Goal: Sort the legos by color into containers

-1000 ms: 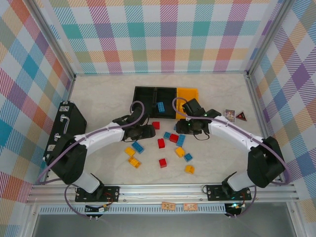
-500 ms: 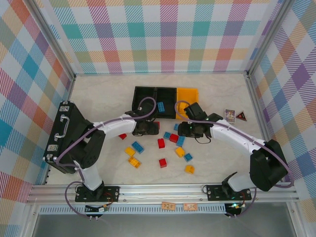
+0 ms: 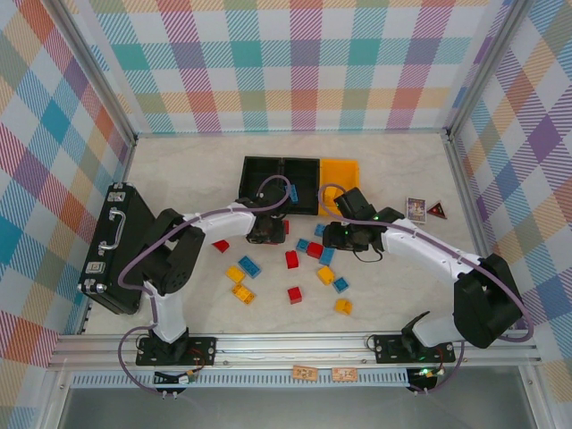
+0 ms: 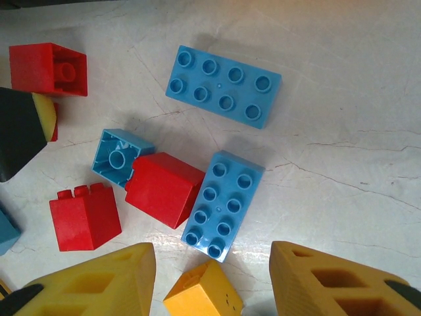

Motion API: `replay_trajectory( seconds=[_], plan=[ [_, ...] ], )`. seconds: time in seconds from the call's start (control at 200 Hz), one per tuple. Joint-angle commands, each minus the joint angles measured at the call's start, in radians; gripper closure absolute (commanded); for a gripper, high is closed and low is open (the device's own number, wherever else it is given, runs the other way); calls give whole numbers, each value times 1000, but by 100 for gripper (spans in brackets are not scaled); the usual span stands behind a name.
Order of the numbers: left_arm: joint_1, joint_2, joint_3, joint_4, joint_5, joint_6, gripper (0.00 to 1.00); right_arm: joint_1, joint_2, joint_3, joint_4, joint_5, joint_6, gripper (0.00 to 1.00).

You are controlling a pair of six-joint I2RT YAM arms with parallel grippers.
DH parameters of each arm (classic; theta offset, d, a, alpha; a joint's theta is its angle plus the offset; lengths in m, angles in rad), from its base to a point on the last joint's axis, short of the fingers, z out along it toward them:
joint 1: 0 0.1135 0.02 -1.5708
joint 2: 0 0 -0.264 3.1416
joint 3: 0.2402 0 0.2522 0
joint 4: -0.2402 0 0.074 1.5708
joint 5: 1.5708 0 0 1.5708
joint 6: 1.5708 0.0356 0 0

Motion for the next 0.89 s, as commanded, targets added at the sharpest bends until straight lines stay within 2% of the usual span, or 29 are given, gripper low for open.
replay_trajectory(
  seconds=[0.0,0.13,0.495,0.705,0.89],
  plan=[
    [-19,-33,8,-47,3,4,60,7,-27,-11,17,10,7,51],
    [-20,-95,-15,-67,1,-9,62,7,-28,-8,32,-21,-1,51],
    [1,-243,-8,-139,-20,-8,64,8,-60,-22,173,-227,-40,51],
    [76,-208,119,-186,-24,42,64,8,-50,-1,197,-252,-36,51],
    [149,-87,299,-231,-33,92,64,8,-46,4,189,-241,-27,51]
  ],
)
